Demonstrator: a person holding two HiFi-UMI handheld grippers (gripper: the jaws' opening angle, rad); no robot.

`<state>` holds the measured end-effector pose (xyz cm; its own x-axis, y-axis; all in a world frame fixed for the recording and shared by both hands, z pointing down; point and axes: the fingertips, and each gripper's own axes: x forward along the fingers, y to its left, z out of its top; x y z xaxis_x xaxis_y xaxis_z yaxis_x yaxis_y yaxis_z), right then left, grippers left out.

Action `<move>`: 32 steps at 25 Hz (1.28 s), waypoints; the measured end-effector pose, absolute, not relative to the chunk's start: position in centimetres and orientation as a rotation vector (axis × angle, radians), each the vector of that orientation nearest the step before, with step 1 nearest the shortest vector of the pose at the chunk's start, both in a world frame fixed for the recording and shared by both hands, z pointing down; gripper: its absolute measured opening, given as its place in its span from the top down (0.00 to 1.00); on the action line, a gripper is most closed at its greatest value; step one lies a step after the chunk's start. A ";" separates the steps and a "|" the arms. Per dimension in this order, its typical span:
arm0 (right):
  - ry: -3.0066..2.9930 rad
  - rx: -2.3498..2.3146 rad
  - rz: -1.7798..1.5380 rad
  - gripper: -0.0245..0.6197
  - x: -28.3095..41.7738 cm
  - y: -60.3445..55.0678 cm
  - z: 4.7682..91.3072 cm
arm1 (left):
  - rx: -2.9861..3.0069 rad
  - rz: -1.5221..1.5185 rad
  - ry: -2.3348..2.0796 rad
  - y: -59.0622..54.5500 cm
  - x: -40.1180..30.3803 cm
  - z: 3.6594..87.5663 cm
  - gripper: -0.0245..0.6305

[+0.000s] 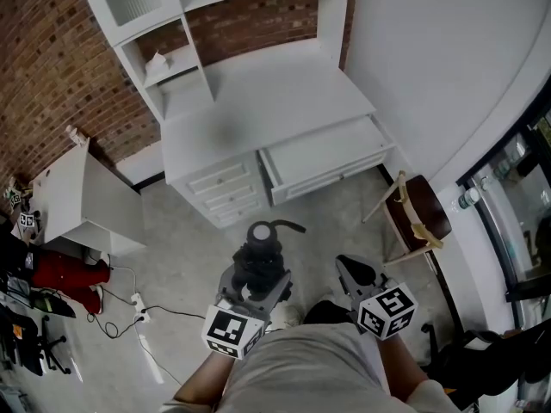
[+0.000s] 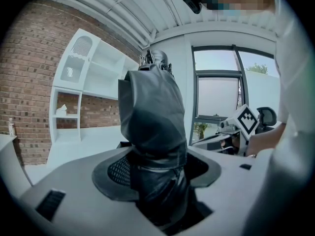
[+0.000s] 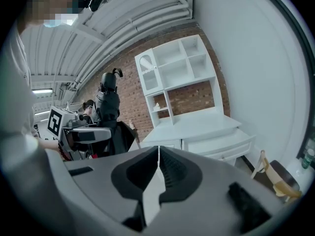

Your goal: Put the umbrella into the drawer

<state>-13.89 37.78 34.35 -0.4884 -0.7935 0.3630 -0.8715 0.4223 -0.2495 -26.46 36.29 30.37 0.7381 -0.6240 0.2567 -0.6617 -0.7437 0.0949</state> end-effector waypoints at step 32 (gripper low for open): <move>-2.487 1.415 0.604 0.91 -8.1 18.8 35.6 | 2.736 0.279 -1.071 18.0 -21.0 31.4 0.53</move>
<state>-8.06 18.76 35.59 -0.5134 -0.7690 0.3810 -0.8580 0.4526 -0.2427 -20.96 17.97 31.42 0.7212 -0.6491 0.2421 -0.6847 -0.7208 0.1073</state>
